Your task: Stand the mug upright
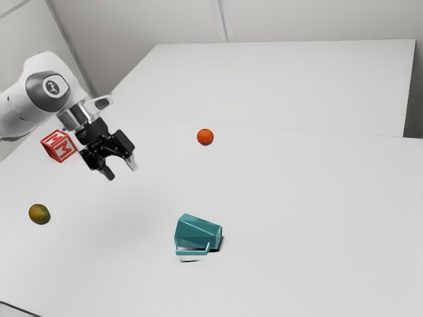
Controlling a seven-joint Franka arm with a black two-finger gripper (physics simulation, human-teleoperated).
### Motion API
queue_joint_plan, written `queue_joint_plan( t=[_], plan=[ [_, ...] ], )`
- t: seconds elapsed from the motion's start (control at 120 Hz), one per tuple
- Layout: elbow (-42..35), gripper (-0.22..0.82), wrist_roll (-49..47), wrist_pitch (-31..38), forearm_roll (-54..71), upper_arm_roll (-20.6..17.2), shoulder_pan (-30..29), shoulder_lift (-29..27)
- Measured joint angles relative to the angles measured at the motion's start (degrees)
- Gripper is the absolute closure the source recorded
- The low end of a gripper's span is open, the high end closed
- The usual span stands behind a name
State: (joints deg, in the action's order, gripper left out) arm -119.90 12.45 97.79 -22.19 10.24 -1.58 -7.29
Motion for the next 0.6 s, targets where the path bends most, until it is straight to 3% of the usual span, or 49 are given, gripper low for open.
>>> queue_joint_plan(
  t=[0.383, 0.6],
  plan=[
    [-15.6, 0.00, 5.4, 15.9, -15.6, -0.1, 1.1, 0.2],
    [-20.4, 0.00, 11.2, 20.6, -25.8, -0.5, 1.8, 0.6]
  ],
)
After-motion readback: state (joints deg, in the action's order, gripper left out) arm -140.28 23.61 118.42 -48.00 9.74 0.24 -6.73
